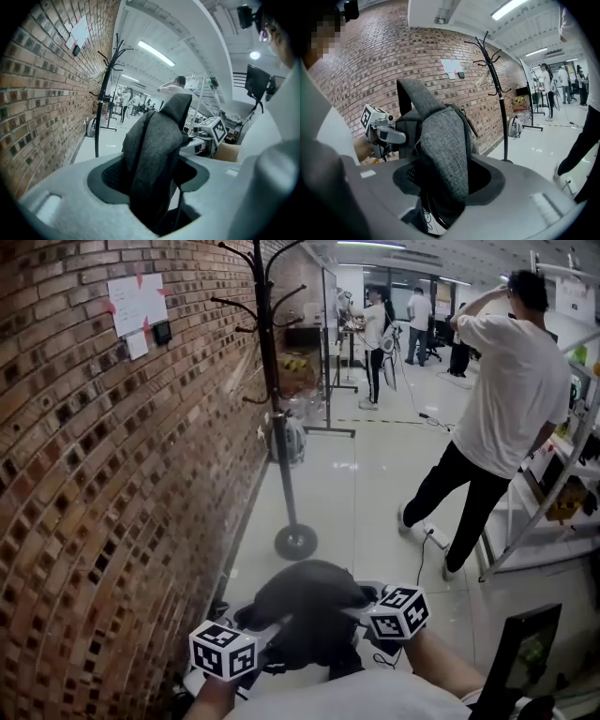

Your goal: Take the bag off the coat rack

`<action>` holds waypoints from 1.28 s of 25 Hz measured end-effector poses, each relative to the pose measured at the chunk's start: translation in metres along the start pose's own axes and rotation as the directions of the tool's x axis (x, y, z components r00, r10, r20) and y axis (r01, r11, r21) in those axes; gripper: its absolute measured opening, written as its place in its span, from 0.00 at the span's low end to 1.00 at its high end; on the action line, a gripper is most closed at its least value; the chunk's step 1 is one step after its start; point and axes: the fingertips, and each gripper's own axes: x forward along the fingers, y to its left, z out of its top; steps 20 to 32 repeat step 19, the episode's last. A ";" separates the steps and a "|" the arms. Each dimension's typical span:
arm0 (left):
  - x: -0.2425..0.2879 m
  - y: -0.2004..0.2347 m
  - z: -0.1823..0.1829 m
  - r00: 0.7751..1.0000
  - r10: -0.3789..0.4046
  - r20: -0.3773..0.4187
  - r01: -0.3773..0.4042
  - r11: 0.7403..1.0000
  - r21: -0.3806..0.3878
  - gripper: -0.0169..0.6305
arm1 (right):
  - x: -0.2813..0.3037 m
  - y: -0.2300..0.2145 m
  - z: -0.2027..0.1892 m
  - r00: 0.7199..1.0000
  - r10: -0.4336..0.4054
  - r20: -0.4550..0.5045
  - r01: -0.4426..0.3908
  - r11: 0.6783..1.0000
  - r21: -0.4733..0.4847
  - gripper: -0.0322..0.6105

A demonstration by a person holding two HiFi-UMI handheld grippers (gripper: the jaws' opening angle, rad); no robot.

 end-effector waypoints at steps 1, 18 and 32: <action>0.000 0.000 0.000 1.000 0.000 0.000 0.000 1.000 0.000 0.44 | 0.000 0.000 -0.001 1.000 -0.001 0.000 0.001 1.000 0.000 0.35; 0.019 -0.012 -0.014 0.998 -0.027 -0.050 0.027 1.000 -0.011 0.44 | -0.012 -0.012 -0.022 1.000 -0.018 -0.009 0.018 0.999 0.049 0.35; 0.019 -0.013 -0.015 0.998 -0.027 -0.051 0.026 1.000 -0.013 0.44 | -0.013 -0.012 -0.023 1.000 -0.017 -0.012 0.018 0.999 0.049 0.35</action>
